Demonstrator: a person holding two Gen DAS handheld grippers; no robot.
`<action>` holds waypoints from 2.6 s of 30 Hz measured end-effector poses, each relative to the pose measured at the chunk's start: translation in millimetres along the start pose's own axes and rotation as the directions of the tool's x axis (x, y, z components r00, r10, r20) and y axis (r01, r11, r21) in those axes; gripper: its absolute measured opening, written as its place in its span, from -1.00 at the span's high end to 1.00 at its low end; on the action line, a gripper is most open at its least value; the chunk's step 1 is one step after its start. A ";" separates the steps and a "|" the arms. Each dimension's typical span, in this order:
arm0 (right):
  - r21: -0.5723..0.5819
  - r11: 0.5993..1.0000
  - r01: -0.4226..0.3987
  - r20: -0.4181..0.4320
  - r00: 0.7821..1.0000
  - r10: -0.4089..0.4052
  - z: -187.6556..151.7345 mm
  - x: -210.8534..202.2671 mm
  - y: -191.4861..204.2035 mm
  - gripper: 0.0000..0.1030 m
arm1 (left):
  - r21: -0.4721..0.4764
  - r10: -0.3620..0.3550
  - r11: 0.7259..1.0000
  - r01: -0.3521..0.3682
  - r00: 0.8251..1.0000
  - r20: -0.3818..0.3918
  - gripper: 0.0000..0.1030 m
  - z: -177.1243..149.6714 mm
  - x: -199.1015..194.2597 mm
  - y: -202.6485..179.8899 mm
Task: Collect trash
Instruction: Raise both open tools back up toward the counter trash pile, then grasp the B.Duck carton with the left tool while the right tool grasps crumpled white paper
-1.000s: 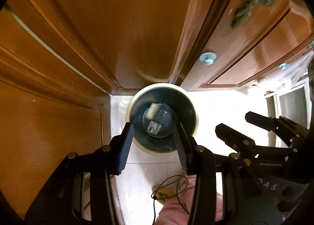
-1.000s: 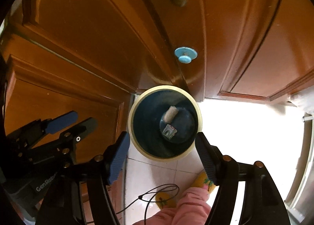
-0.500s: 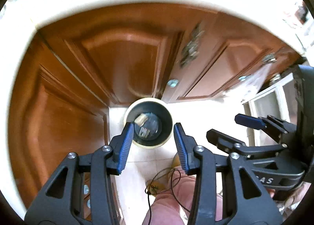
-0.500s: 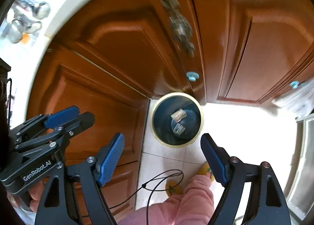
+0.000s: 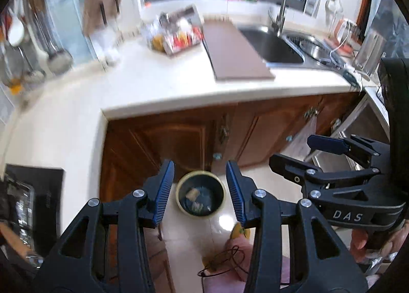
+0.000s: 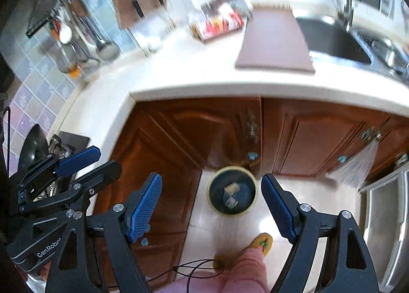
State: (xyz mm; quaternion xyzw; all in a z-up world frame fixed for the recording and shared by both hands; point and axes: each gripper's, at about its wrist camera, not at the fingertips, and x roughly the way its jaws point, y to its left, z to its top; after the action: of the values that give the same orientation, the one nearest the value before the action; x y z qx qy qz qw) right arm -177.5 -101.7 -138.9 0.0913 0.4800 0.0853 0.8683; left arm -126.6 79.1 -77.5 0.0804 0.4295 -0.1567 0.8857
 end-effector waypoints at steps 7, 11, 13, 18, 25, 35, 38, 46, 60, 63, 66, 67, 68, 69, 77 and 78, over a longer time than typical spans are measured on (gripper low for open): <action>-0.030 0.999 0.016 0.118 0.993 -0.013 21.6 -89.7 34.8 -0.58 | -0.006 0.023 1.000 -0.022 0.990 0.136 0.24 30.0 -73.6 6.7; -0.033 0.999 0.019 0.170 0.985 -0.013 37.5 -116.6 43.1 -0.58 | -0.040 0.044 0.999 -0.037 0.982 0.186 0.24 44.9 -97.6 14.3; -0.034 0.999 0.020 0.192 0.981 -0.013 45.6 -122.7 43.7 -0.58 | -0.052 0.053 0.998 -0.044 0.978 0.200 0.24 51.0 -105.6 18.8; -0.036 0.999 0.011 0.217 0.976 -0.003 75.1 -127.7 42.5 -0.58 | -0.094 0.091 0.993 -0.072 0.972 0.217 0.24 68.3 -98.9 34.6; -0.055 0.998 -0.038 0.217 0.975 0.049 142.0 -78.2 20.3 -0.58 | -0.174 0.150 0.977 -0.125 0.978 0.144 0.24 110.0 -35.4 57.6; -0.059 0.992 -0.108 0.112 0.987 0.114 290.2 44.3 -44.4 -0.59 | -0.286 0.154 0.947 -0.144 0.988 0.013 0.24 210.3 104.1 85.5; -0.041 0.990 -0.132 0.054 0.990 0.134 335.0 90.2 -61.1 -0.59 | -0.270 0.177 0.947 -0.173 0.984 -0.012 0.24 239.7 145.8 87.4; -0.018 0.985 -0.174 -0.033 0.984 0.174 414.1 196.9 -101.9 -0.59 | -0.057 0.235 0.969 -0.241 0.967 -0.097 0.22 303.8 272.4 65.3; 0.182 0.962 -0.201 -0.093 0.971 0.221 465.5 296.1 -181.8 -0.59 | 0.211 0.149 0.973 -0.092 0.950 -0.274 0.12 363.1 376.7 50.4; 0.196 0.958 -0.207 -0.096 0.969 0.229 469.0 306.5 -190.5 -0.59 | 0.241 0.114 0.970 -0.032 0.937 -0.330 0.10 371.6 392.5 51.4; 0.206 0.954 -0.219 -0.099 0.965 0.243 470.0 311.3 -195.0 -0.59 | 0.261 0.084 0.965 0.023 0.917 -0.390 0.10 374.2 407.3 51.7; 0.206 0.953 -0.224 -0.099 0.964 0.248 472.4 315.4 -198.1 -0.59 | 0.269 0.078 0.962 0.040 0.908 -0.413 0.10 375.1 414.1 51.9; 0.204 0.952 -0.226 -0.100 0.963 0.250 472.0 315.9 -197.8 -0.59 | 0.283 0.083 0.958 0.046 0.901 -0.426 0.10 375.1 418.8 51.8; 0.203 0.953 -0.225 -0.100 0.963 0.249 473.0 317.8 -197.8 -0.59 | 0.294 0.086 0.955 0.051 0.896 -0.436 0.10 374.2 423.0 51.1; 0.214 0.950 -0.229 -0.095 0.963 0.253 464.5 313.5 -202.5 -0.59 | 0.316 0.083 0.945 0.089 0.867 -0.492 -0.08 375.0 449.4 50.7; 0.212 0.950 -0.227 -0.098 0.963 0.252 462.8 310.6 -203.6 -0.59 | 0.316 0.080 0.944 0.093 0.865 -0.496 -0.11 375.5 452.6 49.9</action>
State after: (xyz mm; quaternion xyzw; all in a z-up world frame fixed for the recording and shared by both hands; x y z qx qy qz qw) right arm 390.8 -261.3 -200.2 0.2297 0.5242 0.1475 0.8066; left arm 430.4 -72.4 -200.7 0.2636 0.6128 -0.2029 0.7168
